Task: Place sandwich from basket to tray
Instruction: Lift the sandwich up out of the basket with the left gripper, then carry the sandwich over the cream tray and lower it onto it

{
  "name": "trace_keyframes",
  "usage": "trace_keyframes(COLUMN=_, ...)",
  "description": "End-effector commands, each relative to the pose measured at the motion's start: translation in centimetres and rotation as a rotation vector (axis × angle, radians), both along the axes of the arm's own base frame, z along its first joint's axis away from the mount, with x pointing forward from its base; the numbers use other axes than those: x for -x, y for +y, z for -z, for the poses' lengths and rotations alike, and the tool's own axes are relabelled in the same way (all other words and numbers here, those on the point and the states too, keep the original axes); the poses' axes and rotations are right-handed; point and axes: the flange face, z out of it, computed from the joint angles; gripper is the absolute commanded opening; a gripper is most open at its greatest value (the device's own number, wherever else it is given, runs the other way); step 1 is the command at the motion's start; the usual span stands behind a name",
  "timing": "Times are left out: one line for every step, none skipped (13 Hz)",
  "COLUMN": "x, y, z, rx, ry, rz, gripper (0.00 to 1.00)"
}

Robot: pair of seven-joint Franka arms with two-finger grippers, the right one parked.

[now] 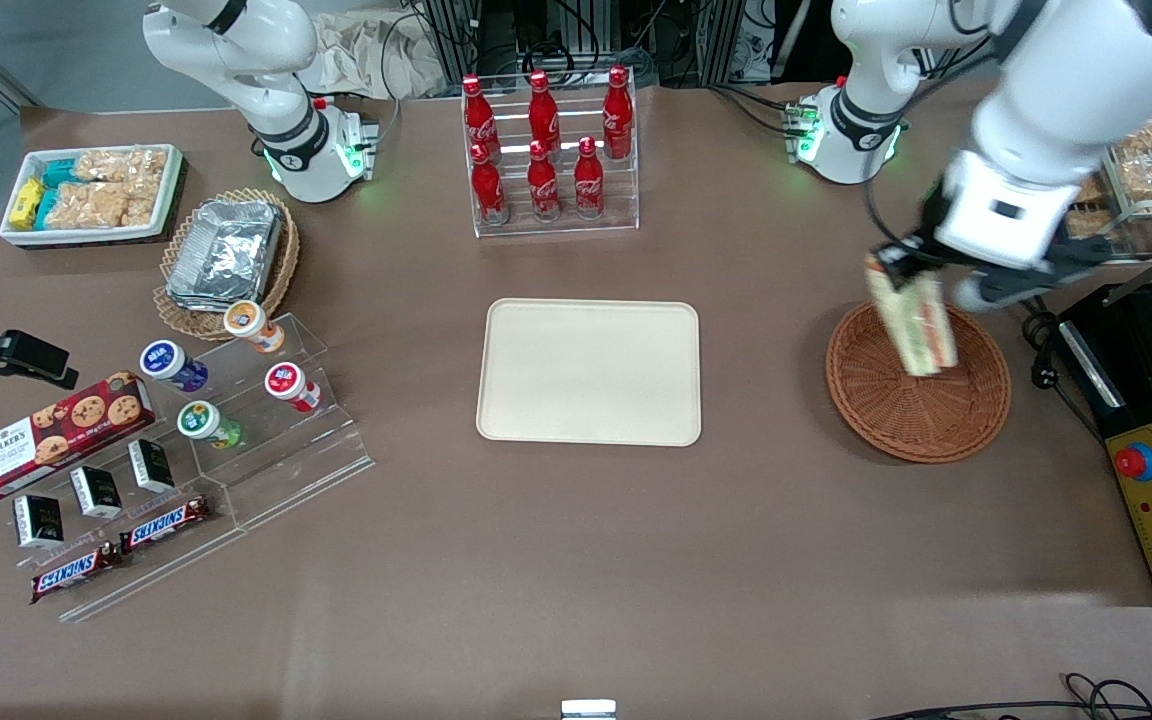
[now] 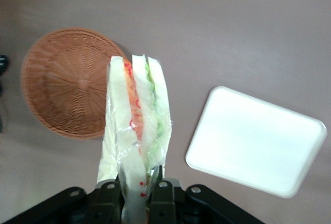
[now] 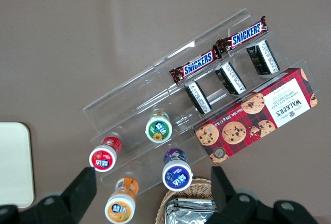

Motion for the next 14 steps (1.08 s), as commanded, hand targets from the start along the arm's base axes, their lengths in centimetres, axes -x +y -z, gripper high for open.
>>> trace_keyframes(x=-0.1, y=-3.1, z=0.3, rx=0.110, ry=0.044, rz=0.119, gripper=0.00)
trace_keyframes(x=-0.3, y=-4.7, z=1.4, rx=0.135, ry=0.059, rz=0.142, gripper=0.00)
trace_keyframes(x=-0.4, y=-7.0, z=2.8, rx=0.157, ry=0.051, rz=0.172, gripper=0.00)
trace_keyframes(x=-0.4, y=-8.9, z=4.8, rx=0.169, ry=0.054, rz=0.196, gripper=0.00)
trace_keyframes(x=-0.4, y=-10.6, z=6.7, rx=0.181, ry=0.056, rz=0.219, gripper=0.00)
trace_keyframes(x=0.1, y=-12.3, z=9.2, rx=0.178, ry=0.065, rz=0.238, gripper=0.00)
trace_keyframes(x=0.8, y=-13.7, z=11.7, rx=0.179, ry=0.052, rz=0.240, gripper=0.00)
trace_keyframes(x=1.8, y=-14.9, z=14.2, rx=0.174, ry=0.042, rz=0.255, gripper=0.00)
trace_keyframes(x=2.3, y=-15.0, z=16.8, rx=0.173, ry=0.026, rz=0.251, gripper=0.00)
trace_keyframes(x=2.9, y=-15.3, z=19.1, rx=0.170, ry=-0.003, rz=0.261, gripper=0.00)
trace_keyframes(x=3.6, y=-15.8, z=21.6, rx=0.149, ry=-0.005, rz=0.290, gripper=0.00)
trace_keyframes(x=3.8, y=-16.5, z=24.1, rx=0.121, ry=0.003, rz=0.323, gripper=0.00)
trace_keyframes(x=3.8, y=-17.1, z=26.2, rx=0.117, ry=0.010, rz=0.342, gripper=0.00)
trace_keyframes(x=3.9, y=-17.8, z=27.6, rx=0.128, ry=0.008, rz=0.336, gripper=0.00)
